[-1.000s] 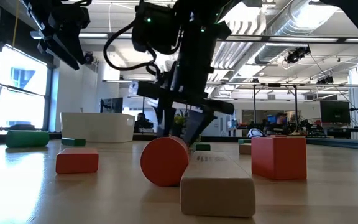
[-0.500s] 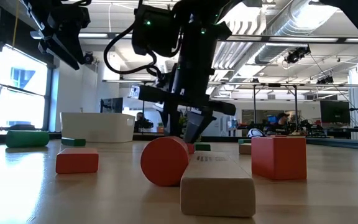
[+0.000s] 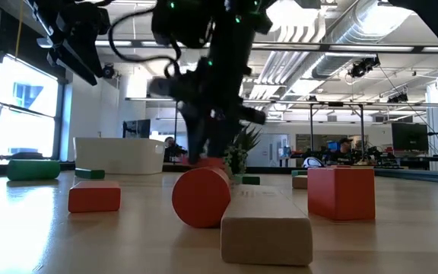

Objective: Sort & place blocks by color
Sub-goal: Put the orange block into the transparent bin

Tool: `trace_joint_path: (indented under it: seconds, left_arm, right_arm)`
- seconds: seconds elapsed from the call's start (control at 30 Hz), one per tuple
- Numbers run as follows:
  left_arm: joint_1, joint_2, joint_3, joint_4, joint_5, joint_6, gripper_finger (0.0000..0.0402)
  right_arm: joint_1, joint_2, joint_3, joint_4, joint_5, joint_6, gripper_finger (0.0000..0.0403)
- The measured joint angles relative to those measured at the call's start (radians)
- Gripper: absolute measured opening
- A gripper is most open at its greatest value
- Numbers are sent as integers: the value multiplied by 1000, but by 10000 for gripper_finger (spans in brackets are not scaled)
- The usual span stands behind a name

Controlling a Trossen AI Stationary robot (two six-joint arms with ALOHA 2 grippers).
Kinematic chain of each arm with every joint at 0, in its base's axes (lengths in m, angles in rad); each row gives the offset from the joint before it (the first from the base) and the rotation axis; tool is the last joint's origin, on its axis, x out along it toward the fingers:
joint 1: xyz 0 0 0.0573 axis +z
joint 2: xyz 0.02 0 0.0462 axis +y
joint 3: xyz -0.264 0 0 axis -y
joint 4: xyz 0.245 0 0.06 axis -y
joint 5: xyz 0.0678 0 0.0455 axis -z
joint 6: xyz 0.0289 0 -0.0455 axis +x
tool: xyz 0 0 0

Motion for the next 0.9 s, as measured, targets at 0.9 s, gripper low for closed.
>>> trace_joint_path:
  seconds: [0.9]
  left_arm:
    - [59,14,0,235,137,-297,207]
  right_arm:
    - [-135,-3,312,182,87,-1017,92]
